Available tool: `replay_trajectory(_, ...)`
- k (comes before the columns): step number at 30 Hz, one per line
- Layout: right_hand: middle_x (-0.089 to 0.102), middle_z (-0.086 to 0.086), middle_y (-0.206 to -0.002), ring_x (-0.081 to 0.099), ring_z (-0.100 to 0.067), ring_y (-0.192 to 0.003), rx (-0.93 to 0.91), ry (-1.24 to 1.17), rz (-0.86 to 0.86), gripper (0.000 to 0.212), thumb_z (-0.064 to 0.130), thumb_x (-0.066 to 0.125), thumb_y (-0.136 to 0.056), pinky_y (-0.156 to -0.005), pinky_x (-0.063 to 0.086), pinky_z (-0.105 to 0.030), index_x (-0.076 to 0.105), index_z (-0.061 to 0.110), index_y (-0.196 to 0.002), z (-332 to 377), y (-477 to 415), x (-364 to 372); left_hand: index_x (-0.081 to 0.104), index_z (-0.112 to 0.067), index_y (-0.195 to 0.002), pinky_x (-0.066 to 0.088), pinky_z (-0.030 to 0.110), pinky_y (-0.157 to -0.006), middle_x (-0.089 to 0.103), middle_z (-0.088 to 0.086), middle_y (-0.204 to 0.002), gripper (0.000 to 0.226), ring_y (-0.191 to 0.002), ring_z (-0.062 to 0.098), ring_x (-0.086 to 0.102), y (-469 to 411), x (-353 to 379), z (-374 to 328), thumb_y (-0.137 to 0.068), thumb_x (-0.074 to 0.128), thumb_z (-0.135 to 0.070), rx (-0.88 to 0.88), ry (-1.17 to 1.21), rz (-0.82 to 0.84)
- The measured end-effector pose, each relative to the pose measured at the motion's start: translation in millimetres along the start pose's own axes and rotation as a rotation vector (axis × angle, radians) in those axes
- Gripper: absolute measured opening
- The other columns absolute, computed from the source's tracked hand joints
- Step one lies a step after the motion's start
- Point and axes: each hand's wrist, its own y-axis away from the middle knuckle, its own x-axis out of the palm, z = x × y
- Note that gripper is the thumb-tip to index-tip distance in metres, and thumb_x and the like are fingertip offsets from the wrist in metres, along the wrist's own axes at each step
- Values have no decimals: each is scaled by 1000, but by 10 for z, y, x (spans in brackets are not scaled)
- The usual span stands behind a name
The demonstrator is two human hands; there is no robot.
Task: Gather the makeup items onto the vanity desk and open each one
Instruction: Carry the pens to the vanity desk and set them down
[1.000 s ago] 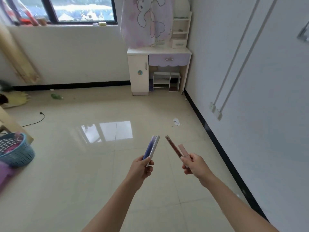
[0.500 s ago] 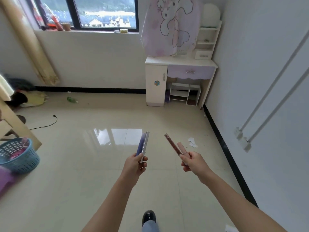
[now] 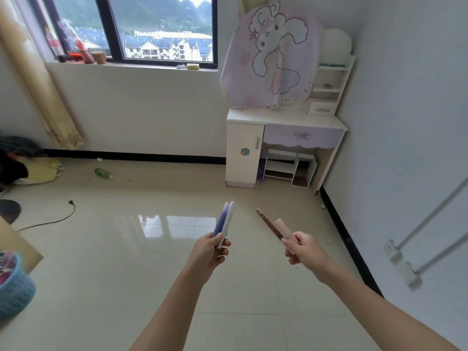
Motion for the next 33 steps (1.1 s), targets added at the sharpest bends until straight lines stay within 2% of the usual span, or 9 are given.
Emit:
replay_trajectory(7, 53, -4, -66, 48, -13, -52, -63, -22, 58, 10, 11, 50, -93, -48, 43, -15, 51, 6, -85, 529, -1242, 205, 55, -10, -92, 30, 20, -50, 53, 2, -67, 18, -46, 9, 45, -997, -335, -676, -97, 38, -12, 47, 4, -73)
replay_trajectory(12, 53, -4, -64, 49, -4, -39, -101, -88, 96, 8, 10, 51, -92, -46, 43, -14, 52, 6, -85, 953, -2304, 363, 54, -9, -96, 31, 20, -49, 54, 3, -67, 18, -44, 9, 45, -1815, -449, -1275, -98, 37, -12, 85, -31, -114)
replay_trajectory(17, 53, -5, -63, 48, -7, -40, -96, -153, 128, 15, 10, 52, -92, -46, 43, -16, 51, 9, -77, 1285, -3166, 549, 55, -9, -95, 31, 20, -49, 54, 3, -66, 18, -45, 9, 45, -2432, -686, -1724, -98, 37, -12, 103, 7, -168)
replay_trajectory(25, 52, -6, -62, 47, -4, -37, -35, -234, 109, 19, 9, 51, -92, -45, 45, -16, 50, 11, -73, 1542, -4288, 814, 54, -8, -94, 33, 20, -49, 57, 1, -64, 18, -48, 10, 45, -3478, -883, -2132, -98, 36, -12, 67, 107, -202)
replay_trajectory(31, 51, -6, -63, 47, -6, -43, -96, -193, 73, 17, 8, 49, -93, -46, 44, -14, 52, 12, -76, 1944, -5149, 909, 55, -10, -89, 33, 20, -49, 60, 1, -64, 19, -44, 8, 47, -4447, -1100, -2675, -97, 37, -12, 93, 133, -188)
replay_trajectory(33, 50, -6, -63, 48, -2, -41, -109, -180, 61, 17, 7, 49, -93, -45, 42, -12, 53, 12, -77, 2078, -5391, 932, 55, -10, -89, 34, 19, -48, 61, 0, -63, 20, -45, 9, 47, -4755, -1176, -2879, -97, 37, -12, 95, 121, -177)
